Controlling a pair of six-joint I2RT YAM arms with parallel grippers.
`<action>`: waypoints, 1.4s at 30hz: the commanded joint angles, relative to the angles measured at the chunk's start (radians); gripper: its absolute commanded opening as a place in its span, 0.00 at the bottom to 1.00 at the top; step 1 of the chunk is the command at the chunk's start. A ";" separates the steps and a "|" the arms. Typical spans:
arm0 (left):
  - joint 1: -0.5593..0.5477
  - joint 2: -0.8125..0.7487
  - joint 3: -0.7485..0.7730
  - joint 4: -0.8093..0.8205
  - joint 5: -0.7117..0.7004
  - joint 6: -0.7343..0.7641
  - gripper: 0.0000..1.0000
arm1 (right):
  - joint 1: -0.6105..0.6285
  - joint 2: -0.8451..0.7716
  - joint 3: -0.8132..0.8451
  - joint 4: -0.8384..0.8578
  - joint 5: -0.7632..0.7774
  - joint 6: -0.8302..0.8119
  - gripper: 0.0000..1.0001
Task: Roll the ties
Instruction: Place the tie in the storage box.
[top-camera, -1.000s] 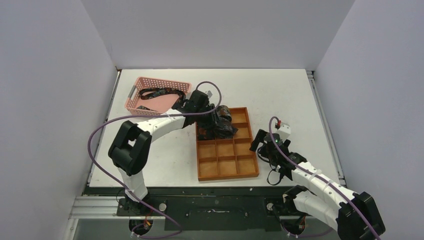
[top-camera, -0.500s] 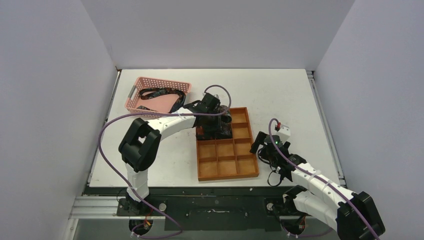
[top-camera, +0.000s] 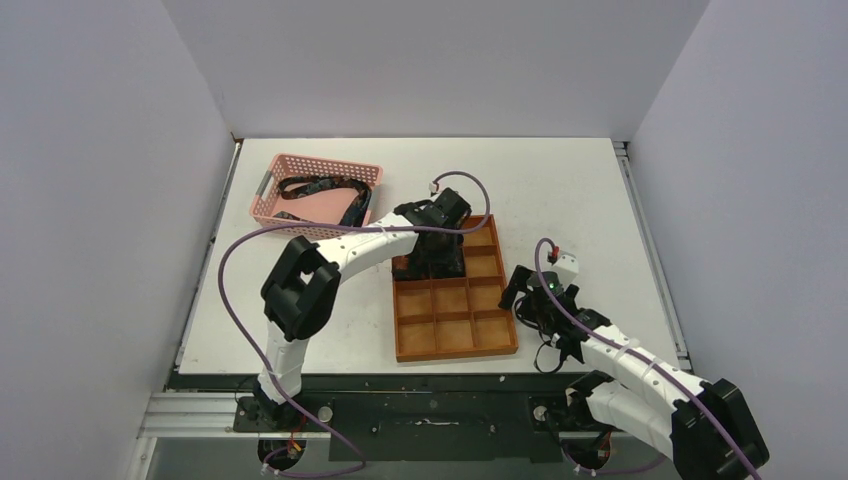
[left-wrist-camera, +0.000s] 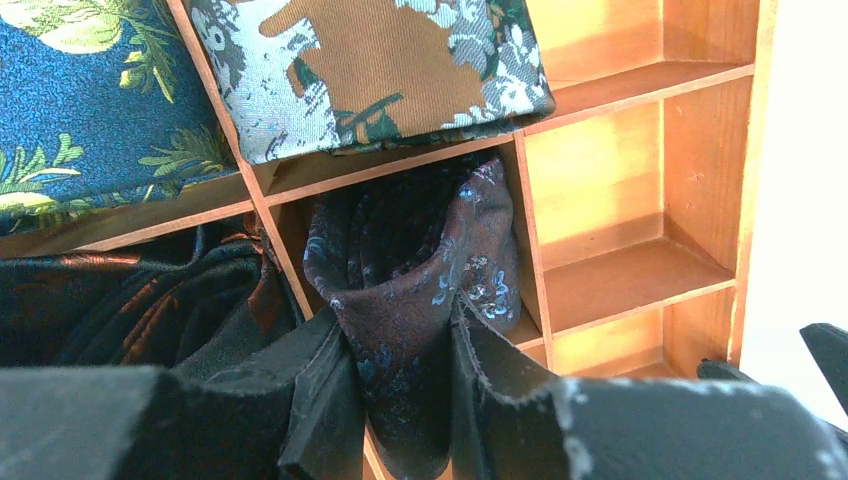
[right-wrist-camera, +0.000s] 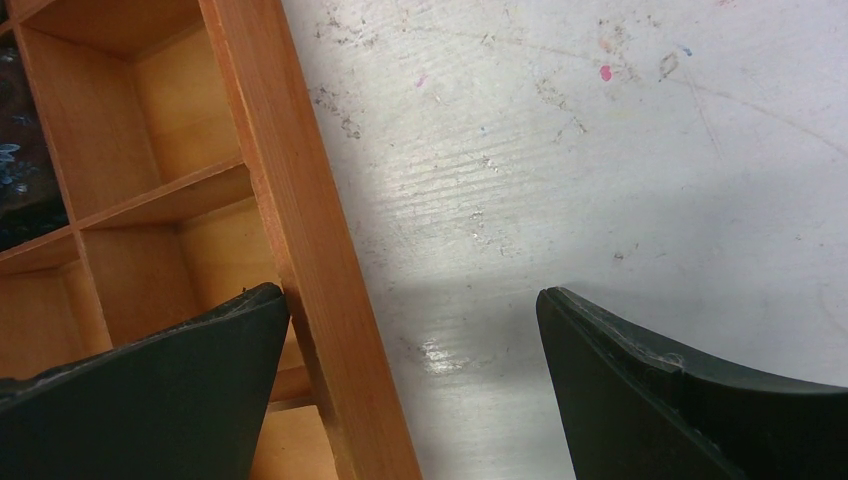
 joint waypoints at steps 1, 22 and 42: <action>-0.019 0.023 0.038 -0.029 -0.014 0.012 0.26 | -0.009 0.025 0.000 0.037 0.010 -0.017 0.98; -0.042 -0.129 0.006 -0.033 0.024 0.013 0.64 | -0.014 -0.026 0.038 -0.024 0.025 -0.014 0.98; -0.024 -0.273 -0.056 -0.029 -0.047 0.053 0.59 | -0.018 -0.029 0.045 -0.024 0.014 -0.019 0.99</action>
